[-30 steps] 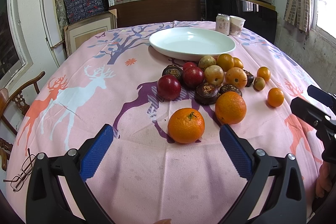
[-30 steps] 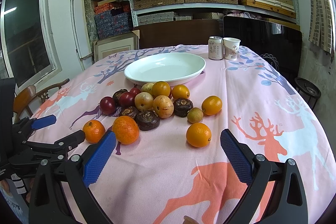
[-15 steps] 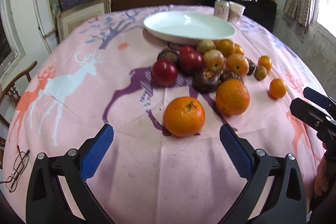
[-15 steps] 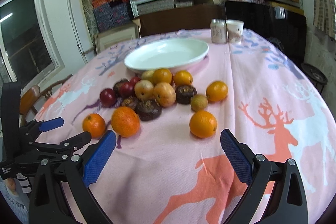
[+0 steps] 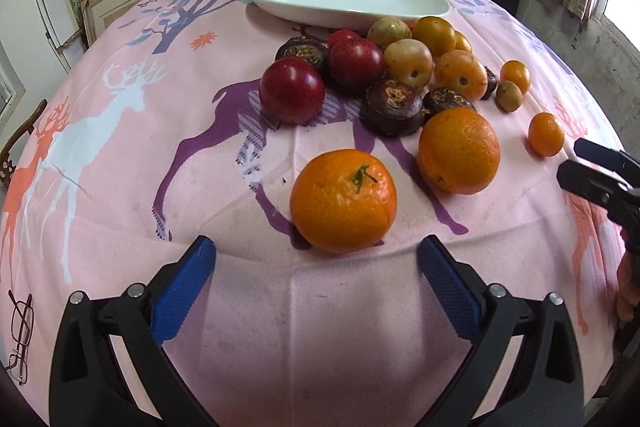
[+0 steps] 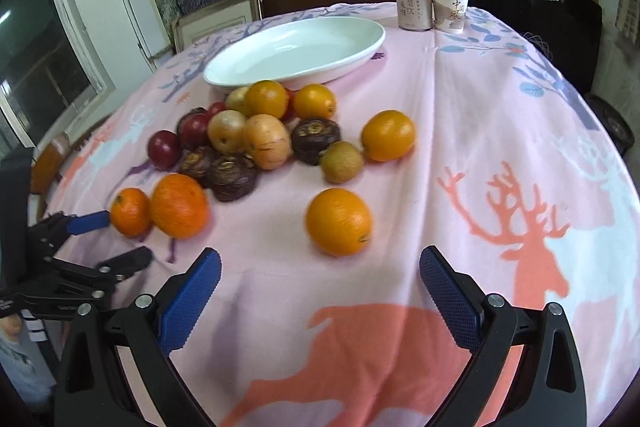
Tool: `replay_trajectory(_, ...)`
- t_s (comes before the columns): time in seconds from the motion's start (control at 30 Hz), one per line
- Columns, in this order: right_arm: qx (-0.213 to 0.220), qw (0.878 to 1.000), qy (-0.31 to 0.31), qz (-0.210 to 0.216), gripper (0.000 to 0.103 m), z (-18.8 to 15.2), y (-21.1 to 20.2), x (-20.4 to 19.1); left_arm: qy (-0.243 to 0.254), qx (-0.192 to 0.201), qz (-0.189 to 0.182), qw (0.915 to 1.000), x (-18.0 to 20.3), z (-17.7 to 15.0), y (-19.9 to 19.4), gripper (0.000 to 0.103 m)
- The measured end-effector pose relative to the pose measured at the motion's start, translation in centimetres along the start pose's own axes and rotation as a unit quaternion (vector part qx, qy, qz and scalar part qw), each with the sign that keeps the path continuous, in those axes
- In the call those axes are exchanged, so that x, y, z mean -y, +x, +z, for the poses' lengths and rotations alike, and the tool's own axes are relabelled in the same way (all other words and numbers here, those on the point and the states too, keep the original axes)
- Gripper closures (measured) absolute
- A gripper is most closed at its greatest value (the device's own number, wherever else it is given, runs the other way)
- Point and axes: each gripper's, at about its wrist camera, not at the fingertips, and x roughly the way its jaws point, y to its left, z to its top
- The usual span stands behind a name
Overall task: Organize fruits
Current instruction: 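Grasp the leafy tangerine with the left tool while the right tool grasps an orange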
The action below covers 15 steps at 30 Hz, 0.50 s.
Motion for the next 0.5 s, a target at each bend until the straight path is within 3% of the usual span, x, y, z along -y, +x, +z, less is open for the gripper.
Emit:
replay_trajectory(0.13, -0.002, 1.000, -0.024, -0.014, 0.003, 1.2, 1.0, 0.5, 0.004, -0.006, 0.001, 1.0000, 0.4, 0.7, 0.1, 0.004)
replay_trajectory(0.23, -0.035, 0.999, -0.020, 0.002, 0.003, 1.7, 2.8, 0.9, -0.004, -0.007, -0.006, 0.9999, 0.3, 1.7, 0.4, 0.004)
replay_trajectory(0.37, -0.031, 0.999, -0.016, 0.008, 0.003, 1.7, 2.7, 1.1, -0.011, 0.006, -0.018, 0.9998, -0.3, 2.9, 0.7, 0.004)
replay_trajectory(0.43, -0.035, 0.999, -0.031, -0.010, 0.003, 1.6, 3.0, 0.4, 0.008, 0.014, 0.000, 0.9999, 0.0, 3.4, 0.9, 0.004)
replay_trajectory(0.5, -0.043, 0.997, -0.056, -0.032, 0.003, 1.5, 3.3, -0.4, 0.022, 0.013, -0.006, 0.9997, 0.4, 3.4, 1.1, 0.004)
